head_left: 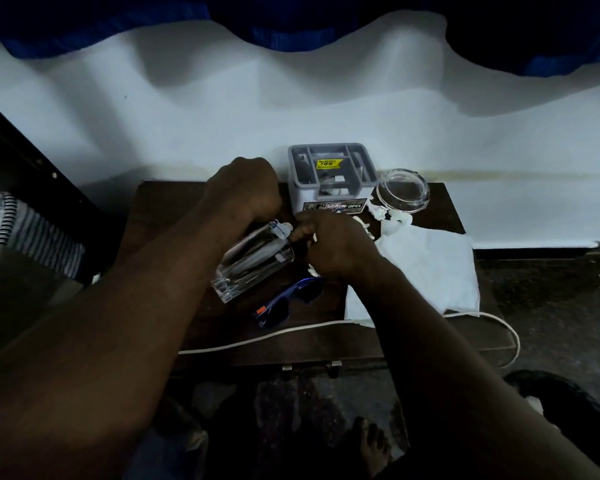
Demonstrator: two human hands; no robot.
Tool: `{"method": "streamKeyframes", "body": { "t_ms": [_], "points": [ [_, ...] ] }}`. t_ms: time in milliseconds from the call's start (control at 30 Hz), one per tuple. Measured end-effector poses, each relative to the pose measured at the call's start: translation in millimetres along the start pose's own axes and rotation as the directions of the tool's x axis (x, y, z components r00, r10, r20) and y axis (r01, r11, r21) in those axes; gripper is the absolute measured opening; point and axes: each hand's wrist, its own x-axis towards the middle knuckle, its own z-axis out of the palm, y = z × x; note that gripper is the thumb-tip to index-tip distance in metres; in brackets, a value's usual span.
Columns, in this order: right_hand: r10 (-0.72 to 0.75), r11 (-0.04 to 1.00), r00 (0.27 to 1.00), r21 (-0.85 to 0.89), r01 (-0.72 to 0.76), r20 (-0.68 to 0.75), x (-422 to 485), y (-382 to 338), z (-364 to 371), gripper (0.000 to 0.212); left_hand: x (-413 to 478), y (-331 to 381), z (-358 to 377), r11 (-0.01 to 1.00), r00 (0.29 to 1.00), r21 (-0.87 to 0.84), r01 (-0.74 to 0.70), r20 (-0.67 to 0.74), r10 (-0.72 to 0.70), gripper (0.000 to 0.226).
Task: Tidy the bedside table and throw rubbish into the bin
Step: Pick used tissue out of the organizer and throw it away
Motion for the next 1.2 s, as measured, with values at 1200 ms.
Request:
{"method": "streamKeyframes", "body": {
  "t_ms": [1200],
  "points": [
    [0.328,0.933,0.836,0.29,-0.214,-0.439,-2.4,24.2,-57.9,0.049,-22.7,45.8,-7.4,0.959,0.946,-0.014,-0.283,0.164,0.281,0.026]
  ]
}}
